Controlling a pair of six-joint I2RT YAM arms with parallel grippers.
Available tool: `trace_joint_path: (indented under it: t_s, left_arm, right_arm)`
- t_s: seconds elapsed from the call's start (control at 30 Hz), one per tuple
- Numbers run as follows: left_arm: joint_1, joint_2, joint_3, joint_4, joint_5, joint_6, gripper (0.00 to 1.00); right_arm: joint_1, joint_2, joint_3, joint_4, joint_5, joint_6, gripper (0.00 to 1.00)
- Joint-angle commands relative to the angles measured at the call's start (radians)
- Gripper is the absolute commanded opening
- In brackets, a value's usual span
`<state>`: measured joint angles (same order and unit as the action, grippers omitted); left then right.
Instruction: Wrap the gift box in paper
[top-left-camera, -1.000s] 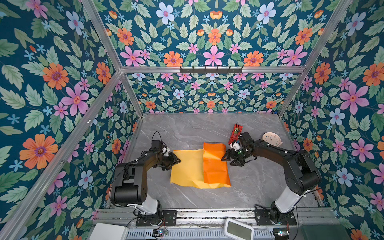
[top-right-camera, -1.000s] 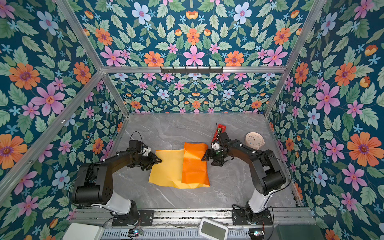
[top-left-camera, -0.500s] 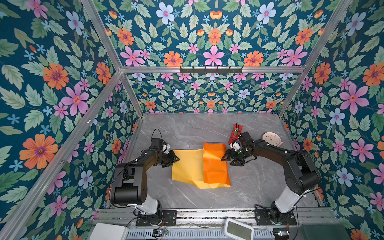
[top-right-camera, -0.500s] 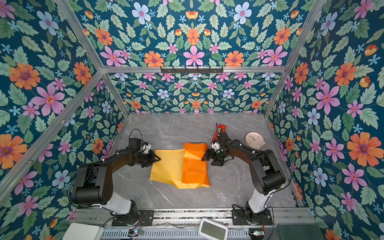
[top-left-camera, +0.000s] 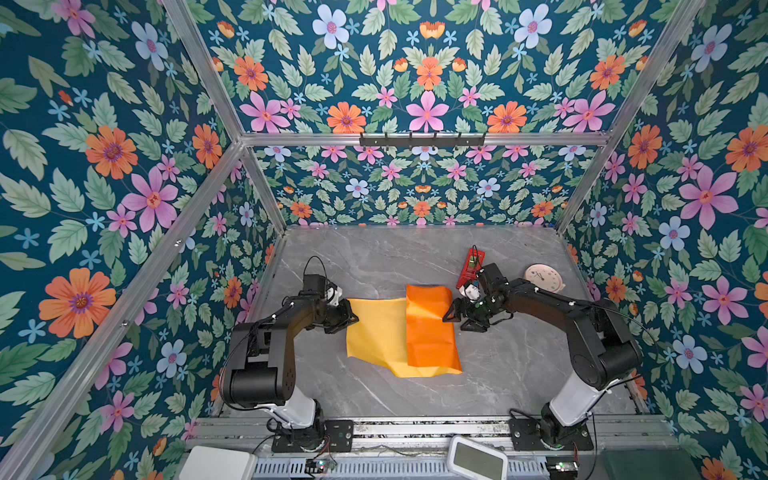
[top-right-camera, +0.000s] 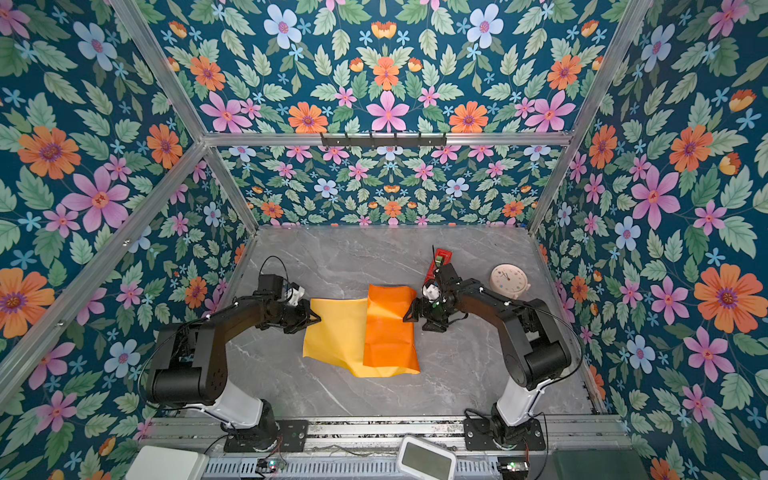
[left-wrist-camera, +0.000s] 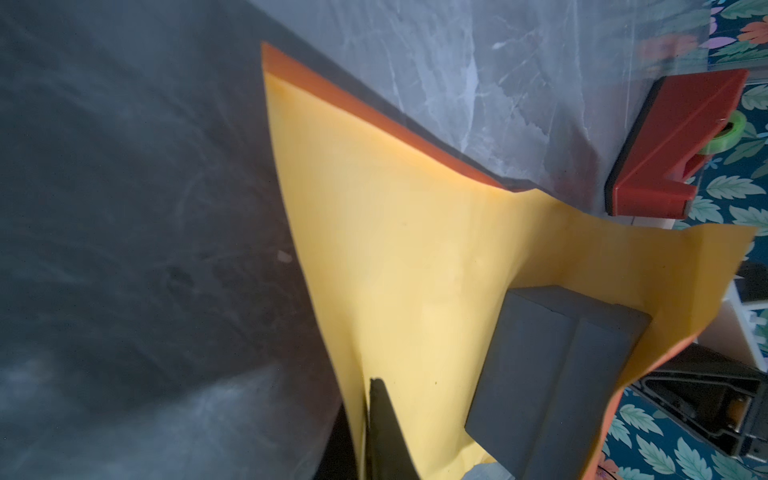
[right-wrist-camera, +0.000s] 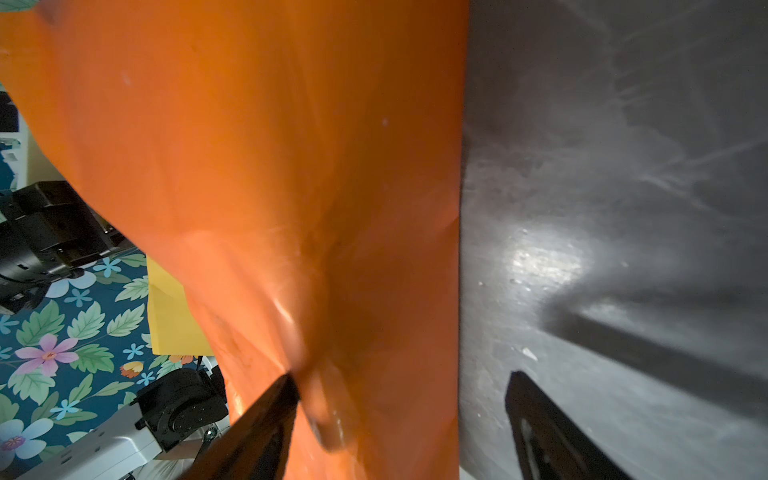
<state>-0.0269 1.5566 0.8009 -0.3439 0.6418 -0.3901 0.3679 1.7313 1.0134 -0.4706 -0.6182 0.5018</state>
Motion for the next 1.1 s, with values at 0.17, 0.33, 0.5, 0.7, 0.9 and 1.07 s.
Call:
trace_joint_path:
  t_s: [0.17, 0.33, 0.5, 0.7, 0.9, 1.07]
  left_arm:
    - [-0.128, -0.098, 0.044, -0.051, -0.123, -0.024, 0.0]
    - [-0.266, -0.128, 0.095, -0.088, -0.225, -0.059, 0.0]
    - [-0.341, -0.123, 0.167, -0.152, -0.274, -0.078, 0.0]
    - [-0.395, -0.131, 0.228, -0.195, -0.279, -0.109, 0.0]
    - [-0.434, -0.142, 0.253, -0.214, -0.298, -0.128, 0.0]
    - [-0.451, -0.142, 0.259, -0.26, -0.335, -0.128, 0.0]
  right_arm:
    - [0.001, 0.021, -0.01, -0.128, 0.228, 0.006, 0.79]
    - [0.001, 0.024, -0.006, -0.128, 0.228, 0.005, 0.79]
    - [0.0, 0.023, -0.008, -0.128, 0.228, 0.004, 0.79]
    - [0.001, 0.02, -0.007, -0.128, 0.229, 0.004, 0.79]
    - [0.001, 0.014, -0.01, -0.128, 0.229, 0.007, 0.79]
    - [0.002, 0.014, -0.008, -0.131, 0.23, 0.007, 0.79]
